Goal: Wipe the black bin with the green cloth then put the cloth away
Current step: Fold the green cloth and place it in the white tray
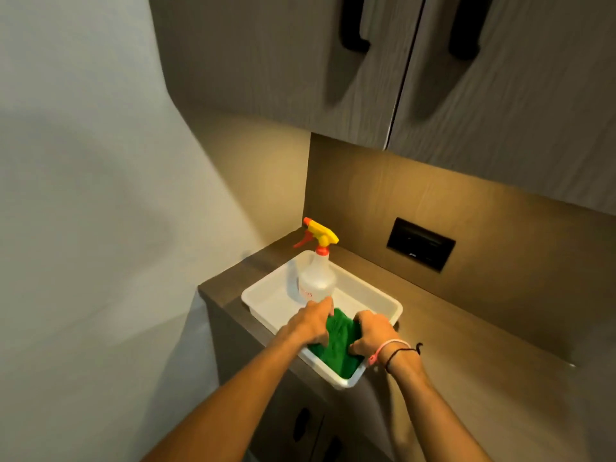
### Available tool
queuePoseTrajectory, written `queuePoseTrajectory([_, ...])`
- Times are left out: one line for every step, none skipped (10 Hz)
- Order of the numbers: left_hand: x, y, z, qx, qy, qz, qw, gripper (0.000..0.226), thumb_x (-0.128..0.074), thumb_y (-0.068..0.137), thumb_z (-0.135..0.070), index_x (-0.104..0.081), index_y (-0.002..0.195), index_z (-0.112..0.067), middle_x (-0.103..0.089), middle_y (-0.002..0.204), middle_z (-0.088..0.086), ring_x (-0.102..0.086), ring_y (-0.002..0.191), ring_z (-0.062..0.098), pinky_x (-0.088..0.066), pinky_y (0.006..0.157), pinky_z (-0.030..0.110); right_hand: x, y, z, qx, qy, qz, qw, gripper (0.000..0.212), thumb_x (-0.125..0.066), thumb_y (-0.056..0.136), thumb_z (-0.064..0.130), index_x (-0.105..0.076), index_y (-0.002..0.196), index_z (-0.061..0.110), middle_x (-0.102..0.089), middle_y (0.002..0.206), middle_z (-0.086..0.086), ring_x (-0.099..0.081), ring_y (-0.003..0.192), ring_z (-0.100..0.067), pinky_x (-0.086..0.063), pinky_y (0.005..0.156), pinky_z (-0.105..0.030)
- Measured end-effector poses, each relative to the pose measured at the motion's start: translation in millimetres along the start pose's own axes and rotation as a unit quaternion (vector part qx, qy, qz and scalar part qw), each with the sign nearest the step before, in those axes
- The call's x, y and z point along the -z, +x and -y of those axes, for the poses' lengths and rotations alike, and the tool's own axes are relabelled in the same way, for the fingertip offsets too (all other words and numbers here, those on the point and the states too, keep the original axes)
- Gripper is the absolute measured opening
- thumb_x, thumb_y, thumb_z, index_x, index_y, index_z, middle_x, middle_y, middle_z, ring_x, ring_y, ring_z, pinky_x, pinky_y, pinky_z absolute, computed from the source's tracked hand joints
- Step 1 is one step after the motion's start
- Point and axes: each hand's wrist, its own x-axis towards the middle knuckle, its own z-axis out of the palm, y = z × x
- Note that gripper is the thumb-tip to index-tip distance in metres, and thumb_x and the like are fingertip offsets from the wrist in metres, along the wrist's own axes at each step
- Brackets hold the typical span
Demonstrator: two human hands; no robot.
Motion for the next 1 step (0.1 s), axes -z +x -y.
queuePoseTrajectory([-4.0, -7.8, 4.4, -0.017, 0.044, -0.011, 0.999, 0.051, -0.075, 0.087, -0.012, -0.048, 0.130, -0.014, -0.062, 0.133, 0.016, -0.063, 0.119, 0.032, -0.055, 0.105, 0.048, -5.6, 1.3, 3.3, 0.022, -0.114, -0.022, 0.993, 0.041, -0.076, 0.083, 0.029, -0.062, 0.119, 0.016, -0.070, 0.125, -0.009, -0.062, 0.121, -0.031, -0.040, 0.114, -0.045])
